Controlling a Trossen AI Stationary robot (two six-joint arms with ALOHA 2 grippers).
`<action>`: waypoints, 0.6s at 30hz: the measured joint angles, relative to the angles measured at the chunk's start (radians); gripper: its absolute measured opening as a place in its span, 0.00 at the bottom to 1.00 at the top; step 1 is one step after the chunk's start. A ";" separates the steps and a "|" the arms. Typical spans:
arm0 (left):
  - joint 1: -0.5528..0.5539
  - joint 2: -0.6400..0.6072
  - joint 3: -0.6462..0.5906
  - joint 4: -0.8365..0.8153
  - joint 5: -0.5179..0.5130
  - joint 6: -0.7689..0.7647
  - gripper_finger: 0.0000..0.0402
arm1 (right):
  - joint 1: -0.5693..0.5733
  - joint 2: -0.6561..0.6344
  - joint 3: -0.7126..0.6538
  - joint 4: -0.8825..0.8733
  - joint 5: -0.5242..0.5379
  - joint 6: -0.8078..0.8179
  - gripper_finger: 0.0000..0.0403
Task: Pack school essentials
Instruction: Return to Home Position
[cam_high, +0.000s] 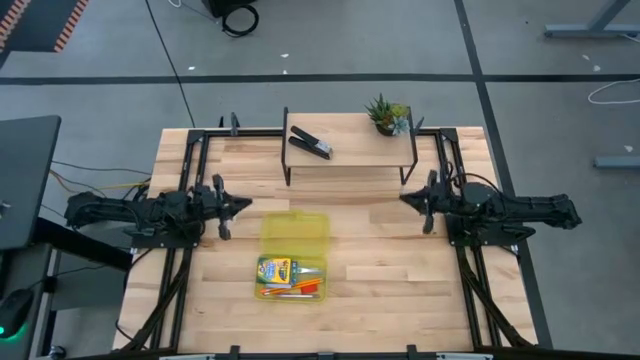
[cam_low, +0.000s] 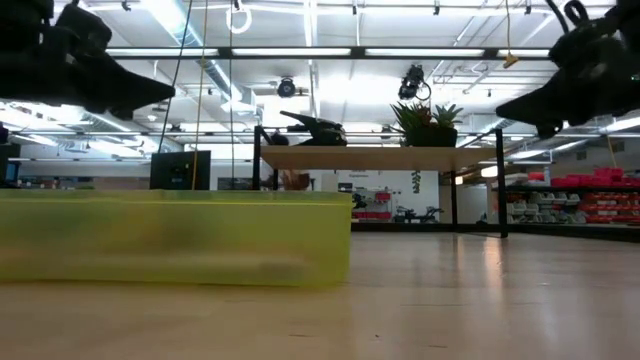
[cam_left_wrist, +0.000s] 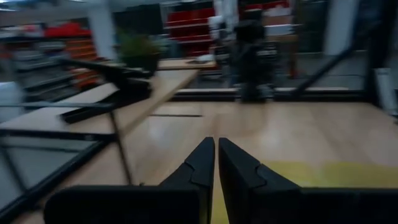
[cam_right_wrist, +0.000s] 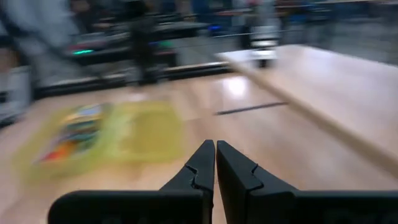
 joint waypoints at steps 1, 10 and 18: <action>0.000 0.000 0.000 0.000 0.028 -0.001 0.07 | 0.000 0.000 0.000 0.000 -0.057 -0.011 0.06; 0.000 0.000 0.000 0.010 0.112 -0.007 0.10 | 0.000 0.000 -0.001 0.072 -0.243 -0.039 0.06; 0.001 0.000 0.000 0.070 0.112 0.027 0.08 | 0.000 0.000 -0.001 0.073 -0.233 -0.044 0.06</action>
